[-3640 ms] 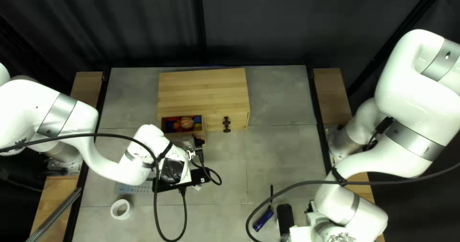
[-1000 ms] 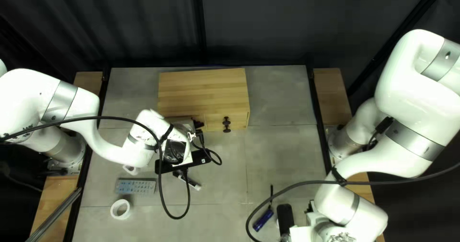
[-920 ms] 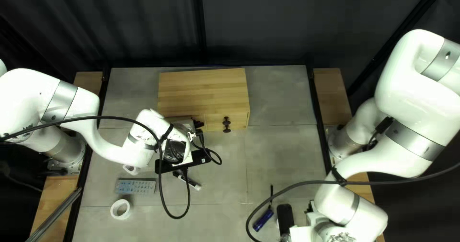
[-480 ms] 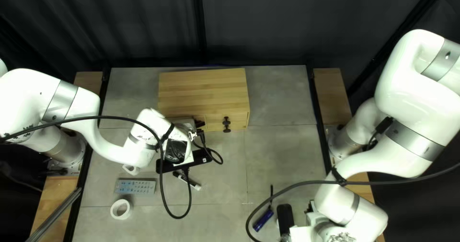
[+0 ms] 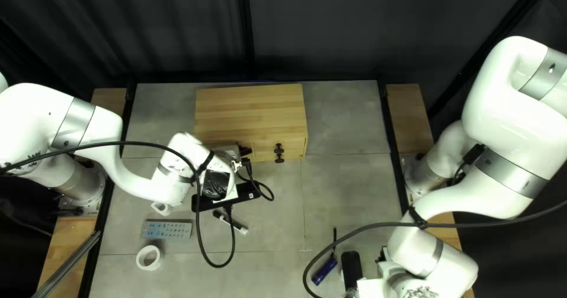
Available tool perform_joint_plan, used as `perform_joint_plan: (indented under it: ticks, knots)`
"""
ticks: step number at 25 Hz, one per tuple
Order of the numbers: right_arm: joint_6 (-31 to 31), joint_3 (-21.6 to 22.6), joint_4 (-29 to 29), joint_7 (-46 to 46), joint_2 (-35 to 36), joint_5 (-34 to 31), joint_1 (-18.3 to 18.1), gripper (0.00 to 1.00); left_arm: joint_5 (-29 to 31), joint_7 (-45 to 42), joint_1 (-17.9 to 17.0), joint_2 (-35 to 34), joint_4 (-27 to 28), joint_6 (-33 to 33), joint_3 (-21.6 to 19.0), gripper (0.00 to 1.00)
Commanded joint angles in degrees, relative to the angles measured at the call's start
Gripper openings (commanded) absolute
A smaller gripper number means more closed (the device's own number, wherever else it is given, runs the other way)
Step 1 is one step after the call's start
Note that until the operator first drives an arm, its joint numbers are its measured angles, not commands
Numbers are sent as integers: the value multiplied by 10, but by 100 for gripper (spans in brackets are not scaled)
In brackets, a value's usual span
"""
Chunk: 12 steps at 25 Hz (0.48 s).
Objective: Open drawers and place objects into drawer and close
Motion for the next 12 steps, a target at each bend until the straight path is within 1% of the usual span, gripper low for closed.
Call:
perform_joint_plan:
  ticks: [1,5,8,12]
  knots:
    - [0,0,0,0,0,0,0,100,1,-2,-3,-1,0,1,-2,100]
    - [0,0,0,0,0,0,0,100,-2,-8,-14,-9,2,7,-11,100]
    - [0,0,0,0,0,0,0,100,-7,-12,-27,-27,-1,13,-22,100]
    - [0,0,0,0,0,0,0,100,-27,-7,-39,-68,-6,31,-34,100]
